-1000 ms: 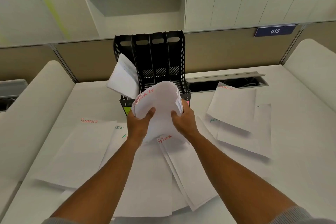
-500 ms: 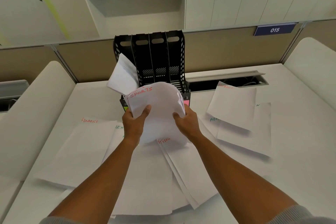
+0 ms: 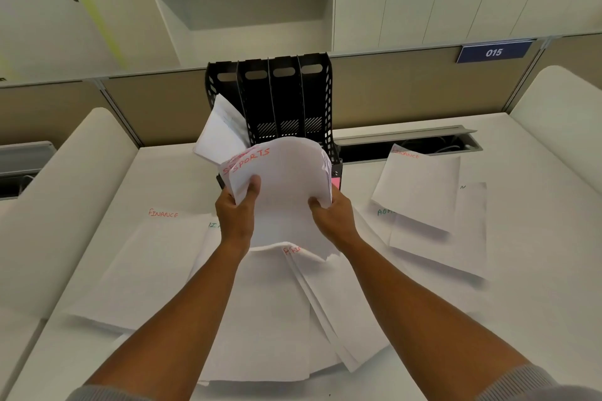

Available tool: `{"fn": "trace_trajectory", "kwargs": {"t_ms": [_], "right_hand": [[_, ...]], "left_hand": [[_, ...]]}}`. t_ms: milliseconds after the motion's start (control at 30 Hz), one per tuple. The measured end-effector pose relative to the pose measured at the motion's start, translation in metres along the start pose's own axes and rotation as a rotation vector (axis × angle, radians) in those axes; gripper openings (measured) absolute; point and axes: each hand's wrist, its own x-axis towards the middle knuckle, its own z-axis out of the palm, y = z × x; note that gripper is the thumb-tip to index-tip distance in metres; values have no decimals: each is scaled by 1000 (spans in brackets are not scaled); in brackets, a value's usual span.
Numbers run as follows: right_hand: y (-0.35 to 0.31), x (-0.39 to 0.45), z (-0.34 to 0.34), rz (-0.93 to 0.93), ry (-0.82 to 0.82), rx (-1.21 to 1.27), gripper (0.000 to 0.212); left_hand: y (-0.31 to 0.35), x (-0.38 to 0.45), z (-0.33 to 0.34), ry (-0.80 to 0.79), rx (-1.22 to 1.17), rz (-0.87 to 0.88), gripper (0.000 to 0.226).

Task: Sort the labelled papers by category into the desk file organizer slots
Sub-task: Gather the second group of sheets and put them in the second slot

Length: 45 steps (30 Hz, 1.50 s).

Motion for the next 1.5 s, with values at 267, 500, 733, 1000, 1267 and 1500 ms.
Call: {"fn": "trace_trajectory", "kwargs": {"t_ms": [267,500,733,1000,1267,1500], "right_hand": [[9,-5,4,23,-34,-28,35],[14,-7,9,85,-45,-17,40],[4,1,6,56,3,54,35],[0,2,6,34,2,55,36],[-5,1,7,-4,-20,39,34],[-8,6,0,32,-8,101,24]], "left_hand": [[20,4,2,204,-77,58,31],[30,7,6,269,90,65,36],[22,6,-5,93,31,119,41],[21,10,-4,109,-66,79,44],[35,17,0,231,-51,-26,31],[25,14,-22,-94,-32,-54,35]]}}
